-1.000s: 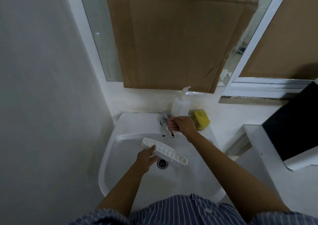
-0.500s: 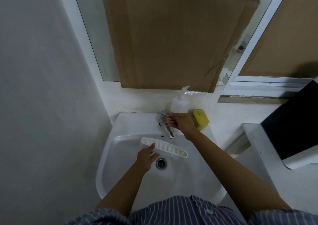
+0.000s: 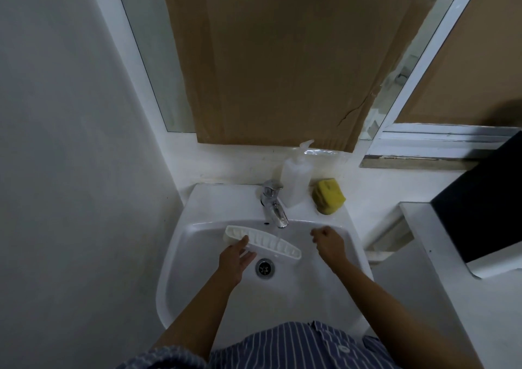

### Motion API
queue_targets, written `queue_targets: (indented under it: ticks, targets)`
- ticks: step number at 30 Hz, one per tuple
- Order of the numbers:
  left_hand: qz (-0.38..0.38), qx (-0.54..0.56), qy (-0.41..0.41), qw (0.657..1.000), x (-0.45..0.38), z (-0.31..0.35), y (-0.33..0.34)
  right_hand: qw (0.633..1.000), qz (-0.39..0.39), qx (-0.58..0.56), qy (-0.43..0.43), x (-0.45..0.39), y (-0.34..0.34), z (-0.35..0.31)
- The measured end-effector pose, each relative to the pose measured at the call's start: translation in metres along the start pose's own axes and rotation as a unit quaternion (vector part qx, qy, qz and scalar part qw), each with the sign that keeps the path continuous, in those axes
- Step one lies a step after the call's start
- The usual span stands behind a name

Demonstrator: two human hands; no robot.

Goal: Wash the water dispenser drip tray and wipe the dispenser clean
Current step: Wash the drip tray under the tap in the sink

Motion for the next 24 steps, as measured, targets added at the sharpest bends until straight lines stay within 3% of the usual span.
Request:
queue_targets:
  ticks: [3, 6, 13, 19, 24]
  targets:
    - [0.011, 0.002, 0.003, 1.000, 0.004, 0.001, 0.000, 0.981, -0.149, 0.098, 0.072, 0.010, 0.019, 0.025]
    - [0.020, -0.008, 0.014, 1.000, 0.007, 0.005, -0.003, 0.963, -0.228, -0.014, 0.142, 0.022, 0.034, 0.033]
    - [0.044, -0.013, 0.038, 0.998, 0.012, 0.020, -0.012, 0.926, -0.252, -0.182, 0.214, 0.022, 0.049, 0.023]
    - [0.081, 0.018, -0.002, 0.997, 0.016, 0.014, -0.016, 0.911, -0.247, -0.227, 0.238, 0.019, 0.050, 0.012]
    - [0.069, 0.025, -0.057, 0.996, 0.008, 0.003, -0.016, 0.904, -0.231, -0.250, 0.259, 0.015, 0.035, 0.012]
Point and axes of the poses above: each hand's wrist, its own x-axis away from the middle knuckle, its own y-axis out of the palm, z = x × y, the point moved 3 cm from there along -x, towards the middle knuckle
